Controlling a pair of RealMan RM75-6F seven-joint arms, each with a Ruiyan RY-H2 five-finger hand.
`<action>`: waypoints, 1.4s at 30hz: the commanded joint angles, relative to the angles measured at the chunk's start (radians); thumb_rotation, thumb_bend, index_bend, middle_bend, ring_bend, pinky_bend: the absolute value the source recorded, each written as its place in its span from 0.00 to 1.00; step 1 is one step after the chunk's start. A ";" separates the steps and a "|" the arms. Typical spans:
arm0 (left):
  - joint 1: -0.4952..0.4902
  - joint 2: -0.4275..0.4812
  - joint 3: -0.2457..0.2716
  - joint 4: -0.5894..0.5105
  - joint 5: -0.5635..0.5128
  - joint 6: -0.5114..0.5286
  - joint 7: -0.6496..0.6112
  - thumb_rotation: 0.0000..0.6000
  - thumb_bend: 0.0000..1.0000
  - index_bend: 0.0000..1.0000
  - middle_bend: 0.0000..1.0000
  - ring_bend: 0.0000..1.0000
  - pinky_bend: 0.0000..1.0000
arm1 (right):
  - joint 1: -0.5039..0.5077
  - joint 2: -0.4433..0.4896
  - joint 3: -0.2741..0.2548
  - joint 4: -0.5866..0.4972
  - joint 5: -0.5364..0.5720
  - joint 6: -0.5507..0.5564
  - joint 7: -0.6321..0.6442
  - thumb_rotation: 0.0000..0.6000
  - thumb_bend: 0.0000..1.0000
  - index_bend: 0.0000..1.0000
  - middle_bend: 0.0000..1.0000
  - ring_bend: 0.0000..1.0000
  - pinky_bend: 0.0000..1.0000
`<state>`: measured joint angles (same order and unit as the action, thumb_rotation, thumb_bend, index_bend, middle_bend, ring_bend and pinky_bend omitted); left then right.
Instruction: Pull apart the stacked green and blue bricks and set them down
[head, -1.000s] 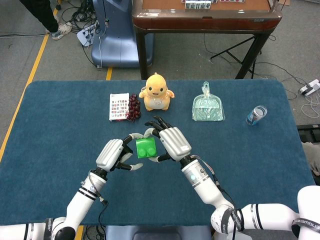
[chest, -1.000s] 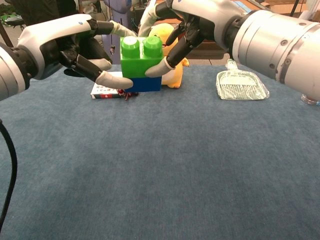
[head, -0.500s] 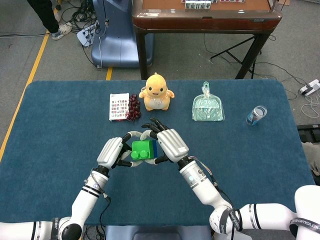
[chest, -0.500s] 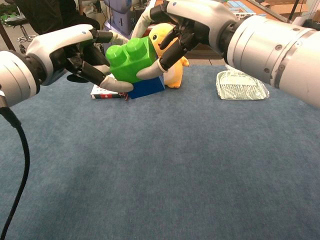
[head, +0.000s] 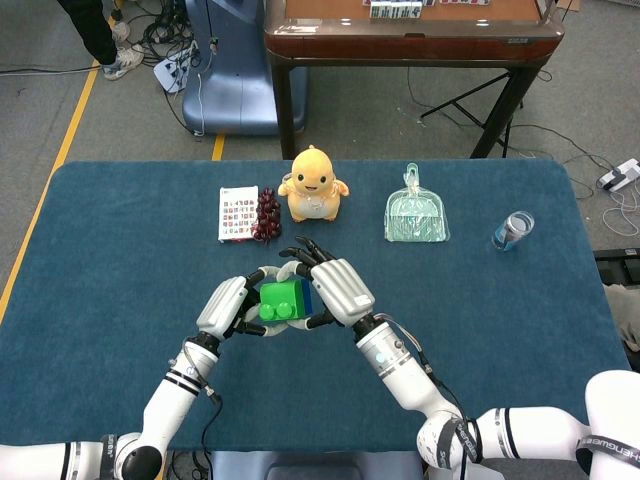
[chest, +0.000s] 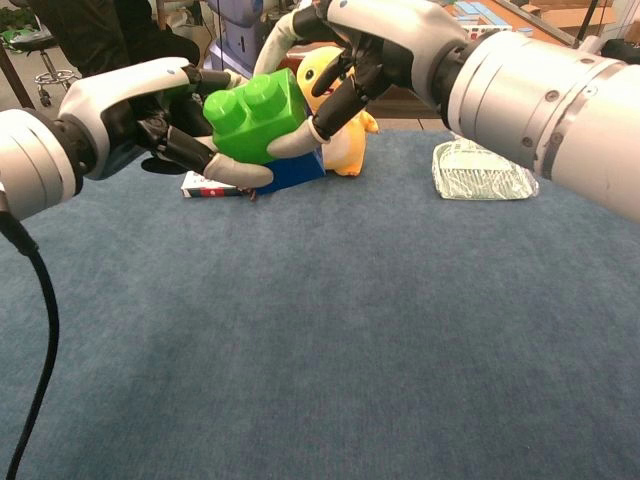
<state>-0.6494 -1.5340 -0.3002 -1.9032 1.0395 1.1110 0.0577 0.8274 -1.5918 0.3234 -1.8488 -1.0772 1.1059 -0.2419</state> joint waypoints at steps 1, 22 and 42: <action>-0.001 -0.001 0.002 0.003 0.000 0.001 0.000 1.00 0.00 0.37 1.00 1.00 1.00 | -0.002 -0.004 0.001 0.002 -0.006 0.005 0.007 1.00 0.15 0.65 0.20 0.03 0.22; 0.002 -0.026 0.003 0.022 -0.013 0.016 -0.030 1.00 0.00 0.48 1.00 1.00 1.00 | -0.015 -0.021 0.004 0.023 -0.042 0.011 0.082 1.00 0.16 0.65 0.20 0.03 0.22; 0.026 -0.072 0.016 0.063 0.018 0.068 -0.038 1.00 0.27 0.78 1.00 1.00 1.00 | -0.027 -0.017 0.001 0.028 -0.055 0.008 0.111 1.00 0.16 0.65 0.20 0.03 0.22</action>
<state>-0.6233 -1.6054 -0.2848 -1.8408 1.0579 1.1787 0.0196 0.8008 -1.6097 0.3247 -1.8198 -1.1317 1.1132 -0.1322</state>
